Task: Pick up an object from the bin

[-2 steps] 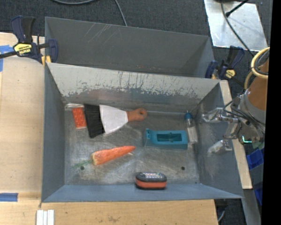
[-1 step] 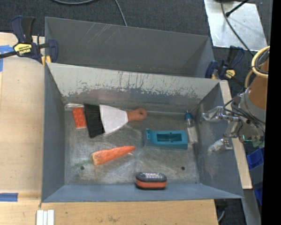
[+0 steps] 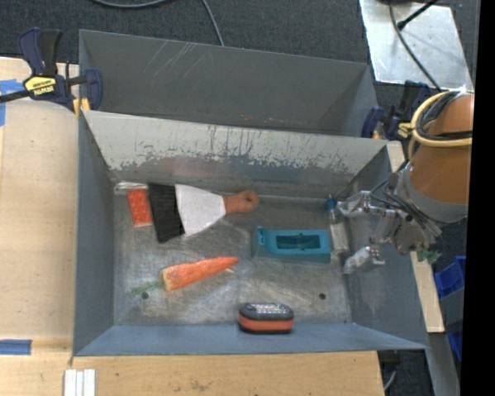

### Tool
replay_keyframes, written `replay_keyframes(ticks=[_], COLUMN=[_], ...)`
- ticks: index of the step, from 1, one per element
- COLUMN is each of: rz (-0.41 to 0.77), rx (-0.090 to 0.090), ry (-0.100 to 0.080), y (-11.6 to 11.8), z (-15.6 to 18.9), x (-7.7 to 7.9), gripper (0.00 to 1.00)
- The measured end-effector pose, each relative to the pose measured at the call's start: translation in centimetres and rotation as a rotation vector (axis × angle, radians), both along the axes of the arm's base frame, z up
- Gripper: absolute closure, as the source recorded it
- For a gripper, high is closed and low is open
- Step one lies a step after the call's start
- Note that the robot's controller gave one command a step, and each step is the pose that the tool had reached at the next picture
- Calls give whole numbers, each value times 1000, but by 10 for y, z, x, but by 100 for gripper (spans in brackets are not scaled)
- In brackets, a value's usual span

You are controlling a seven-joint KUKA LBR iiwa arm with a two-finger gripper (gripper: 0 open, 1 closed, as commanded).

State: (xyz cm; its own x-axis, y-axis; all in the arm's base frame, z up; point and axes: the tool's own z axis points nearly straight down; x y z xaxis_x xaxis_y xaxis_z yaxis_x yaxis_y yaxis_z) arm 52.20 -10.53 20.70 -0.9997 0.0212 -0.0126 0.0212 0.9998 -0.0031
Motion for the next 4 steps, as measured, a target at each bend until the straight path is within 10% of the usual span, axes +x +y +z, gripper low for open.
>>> replay_keyframes(ticks=[2,3,4], rz=[-90,-338,-247], rx=[5,7,3], ry=[5,-14,-9], y=[4,24,47], z=[-90,-96,-121], x=[-4,9,13], gripper=[0,0,0])
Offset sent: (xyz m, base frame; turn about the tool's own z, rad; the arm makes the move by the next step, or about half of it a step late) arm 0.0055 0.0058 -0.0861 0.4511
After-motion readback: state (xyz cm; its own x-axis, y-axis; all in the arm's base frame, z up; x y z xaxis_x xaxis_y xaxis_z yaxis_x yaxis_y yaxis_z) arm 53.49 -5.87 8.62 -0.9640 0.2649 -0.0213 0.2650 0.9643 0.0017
